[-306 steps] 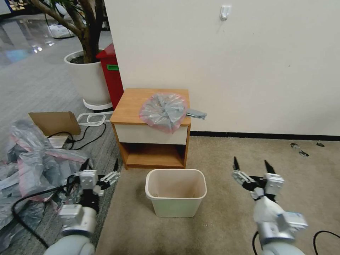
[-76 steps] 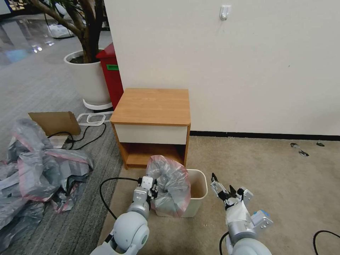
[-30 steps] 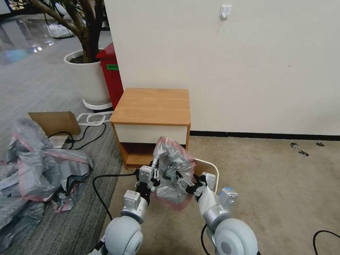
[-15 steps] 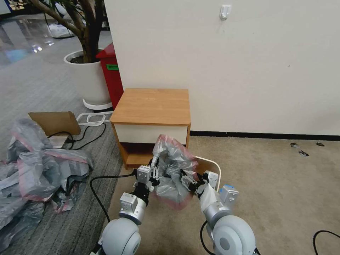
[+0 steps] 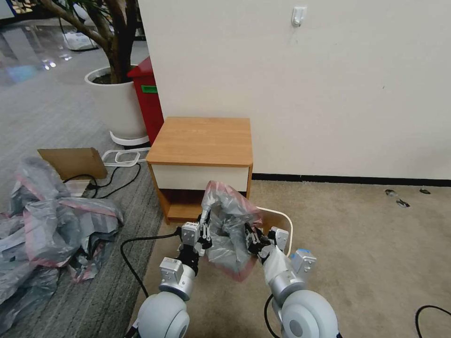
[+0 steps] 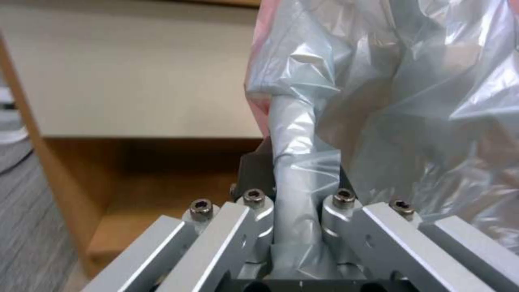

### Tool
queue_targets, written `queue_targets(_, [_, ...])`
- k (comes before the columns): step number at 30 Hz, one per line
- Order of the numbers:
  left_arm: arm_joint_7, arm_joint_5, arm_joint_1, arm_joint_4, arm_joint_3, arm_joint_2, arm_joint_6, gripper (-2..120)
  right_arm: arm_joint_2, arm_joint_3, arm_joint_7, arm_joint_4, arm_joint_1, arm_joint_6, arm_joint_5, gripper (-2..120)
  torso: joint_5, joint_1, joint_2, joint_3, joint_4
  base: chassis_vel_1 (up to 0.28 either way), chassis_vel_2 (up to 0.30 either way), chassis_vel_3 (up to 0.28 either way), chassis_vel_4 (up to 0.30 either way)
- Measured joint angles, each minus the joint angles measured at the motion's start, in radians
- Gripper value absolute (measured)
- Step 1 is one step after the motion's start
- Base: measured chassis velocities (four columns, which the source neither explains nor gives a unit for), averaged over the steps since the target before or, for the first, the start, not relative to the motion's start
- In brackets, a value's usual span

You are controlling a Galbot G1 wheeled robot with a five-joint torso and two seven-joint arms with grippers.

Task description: Pick up the garbage bag from the table and place it over the trash can.

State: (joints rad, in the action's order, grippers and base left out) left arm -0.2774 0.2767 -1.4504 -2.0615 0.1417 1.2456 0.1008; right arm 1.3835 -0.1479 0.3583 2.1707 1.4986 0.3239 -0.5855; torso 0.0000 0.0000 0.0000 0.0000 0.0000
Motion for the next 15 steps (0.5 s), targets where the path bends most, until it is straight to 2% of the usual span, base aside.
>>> queue_targets(3, [-0.019, 0.014, -0.002, -0.002, 0.002, 0.002, 0.016, 7, -0.006, 0.000, -0.008, 0.008, 0.003, -0.007, 0.036, 0, 0.0000, 0.000, 0.000, 0.000, 0.0000, 0.000, 0.000, 0.000, 0.000])
queue_targets(11, [-0.047, 0.025, -0.009, -0.004, 0.012, 0.003, 0.053, 7, -0.045, -0.019, -0.053, 0.079, 0.010, -0.010, 0.077, 0, 0.0000, 0.000, 0.000, 0.000, 0.0000, 0.000, 0.000, 0.000, 0.000])
queue_targets(15, [-0.048, 0.034, -0.018, -0.015, 0.013, 0.001, 0.076, 7, -0.094, -0.061, -0.088, 0.134, -0.014, 0.022, 0.054, 0, 0.0000, 0.000, 0.000, 0.000, -0.0002, 0.000, 0.000, 0.000, 0.000])
